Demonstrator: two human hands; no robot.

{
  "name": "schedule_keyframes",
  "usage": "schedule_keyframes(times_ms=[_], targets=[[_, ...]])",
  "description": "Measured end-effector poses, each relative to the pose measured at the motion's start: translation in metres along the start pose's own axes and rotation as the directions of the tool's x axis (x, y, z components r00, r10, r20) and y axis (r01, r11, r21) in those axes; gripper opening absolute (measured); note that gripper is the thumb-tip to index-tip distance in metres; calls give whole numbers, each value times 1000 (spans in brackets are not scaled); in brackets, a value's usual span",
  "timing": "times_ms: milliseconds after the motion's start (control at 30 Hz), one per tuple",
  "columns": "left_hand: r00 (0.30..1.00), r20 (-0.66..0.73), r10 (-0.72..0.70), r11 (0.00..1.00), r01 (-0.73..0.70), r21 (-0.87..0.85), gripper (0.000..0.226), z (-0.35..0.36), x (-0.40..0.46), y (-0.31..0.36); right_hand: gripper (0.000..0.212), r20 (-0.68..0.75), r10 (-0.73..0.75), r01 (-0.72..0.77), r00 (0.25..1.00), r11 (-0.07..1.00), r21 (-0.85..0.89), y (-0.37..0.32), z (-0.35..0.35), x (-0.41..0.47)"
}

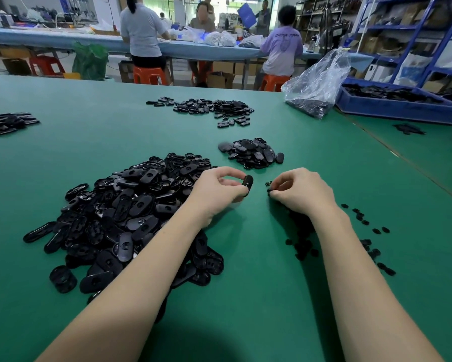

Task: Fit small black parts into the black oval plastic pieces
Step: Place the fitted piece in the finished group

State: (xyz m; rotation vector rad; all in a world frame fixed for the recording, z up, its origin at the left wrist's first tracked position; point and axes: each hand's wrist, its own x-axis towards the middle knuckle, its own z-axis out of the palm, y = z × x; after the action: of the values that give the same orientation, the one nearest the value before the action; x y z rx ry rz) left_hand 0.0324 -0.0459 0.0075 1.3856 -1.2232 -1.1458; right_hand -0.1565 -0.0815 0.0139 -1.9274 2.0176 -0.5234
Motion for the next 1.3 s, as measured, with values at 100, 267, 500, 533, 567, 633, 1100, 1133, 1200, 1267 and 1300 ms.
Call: schedule_keyframes(times_ms=[100,267,500,533,567,633,1100,1133,1200,1267,1300], targets=[[997,41,-70,986,75,-152,22,1,0,3,10,-27,9,-10,1000,999,-36,-3,2,-1],[992,37,-120,961,125,-248,19,2,1,2,3,-64,24,-29,998,996,-85,-7,6,-1],[996,10,-87,972,88,-218,22,-3,5,-2,9,-105,50,-58,993,995,-76,-11,13,-2],[997,-2,-81,977,79,-199,21,-3,5,-2,9,-109,40,-49,993,995,-83,-11,14,-3],[997,-11,-73,978,70,-195,21,-3,5,-2,9,-115,27,-37,993,995,-93,-11,14,-3],[998,-20,-54,975,48,-218,24,-3,6,-3,10,-134,4,-15,991,996,-84,-10,14,-3],[996,-47,77,951,-88,-298,27,-1,9,-7,9,135,-161,13,978,688,725,-22,1,-7],[996,-42,82,953,-91,-290,26,-1,8,-7,9,134,-159,13,978,693,721,-21,1,-8],[995,-33,92,958,-97,-269,25,-1,8,-7,10,140,-156,6,978,691,722,-21,1,-9],[995,-22,96,962,-99,-253,25,-2,7,-7,11,149,-145,-9,978,686,728,-22,1,-9],[995,-19,96,963,-97,-249,25,-2,7,-7,11,152,-137,-17,979,686,727,-22,1,-10]])
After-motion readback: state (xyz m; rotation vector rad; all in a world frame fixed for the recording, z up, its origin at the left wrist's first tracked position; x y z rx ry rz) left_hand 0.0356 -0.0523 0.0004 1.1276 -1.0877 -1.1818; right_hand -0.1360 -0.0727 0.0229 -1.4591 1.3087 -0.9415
